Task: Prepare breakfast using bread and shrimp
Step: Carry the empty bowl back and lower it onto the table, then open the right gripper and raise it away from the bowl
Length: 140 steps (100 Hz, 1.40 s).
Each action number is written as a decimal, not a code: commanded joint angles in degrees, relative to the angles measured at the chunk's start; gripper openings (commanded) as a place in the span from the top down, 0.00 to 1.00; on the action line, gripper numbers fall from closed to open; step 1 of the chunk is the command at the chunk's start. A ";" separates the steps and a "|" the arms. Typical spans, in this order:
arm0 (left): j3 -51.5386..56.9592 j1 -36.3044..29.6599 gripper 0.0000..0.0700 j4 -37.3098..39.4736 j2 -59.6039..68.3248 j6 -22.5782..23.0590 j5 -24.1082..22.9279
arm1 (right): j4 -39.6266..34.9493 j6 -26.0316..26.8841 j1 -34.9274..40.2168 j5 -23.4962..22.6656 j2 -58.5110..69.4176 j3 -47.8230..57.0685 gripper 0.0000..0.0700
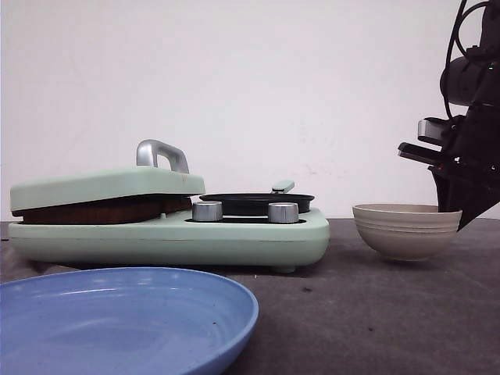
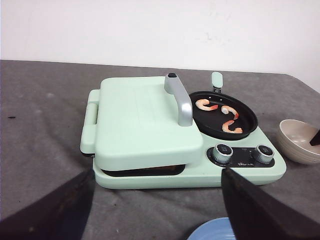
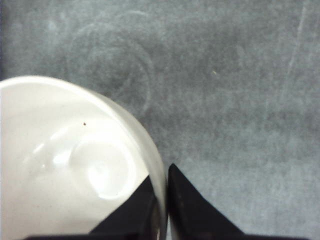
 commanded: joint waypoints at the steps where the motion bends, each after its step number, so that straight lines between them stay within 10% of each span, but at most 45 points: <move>1: 0.17 -0.11 0.38 0.46 -0.02 0.76 0.13 | 0.24 -1.03 0.02 0.13 1.51 1.01 0.88; 20: 0.17 -0.11 0.38 0.46 -0.02 0.74 0.13 | 0.04 -1.29 -0.04 -0.50 1.51 1.01 0.39; 105: 0.17 -0.11 0.41 2.12 0.07 -1.20 -1.44 | -2.34 -3.17 1.05 -9.92 -27.78 1.01 0.39; 116: 0.17 -0.11 0.65 4.59 0.48 -3.19 -1.42 | -3.06 -4.44 2.73 -10.84 -33.53 1.01 0.53; 127: 0.17 -0.11 0.90 7.23 1.49 -3.69 -1.38 | -3.30 -6.19 4.83 -10.80 -39.10 1.01 1.00; 140: 0.17 -0.11 1.00 9.57 3.39 -5.97 -0.35 | -4.92 -6.78 7.78 -10.78 -44.87 0.98 1.00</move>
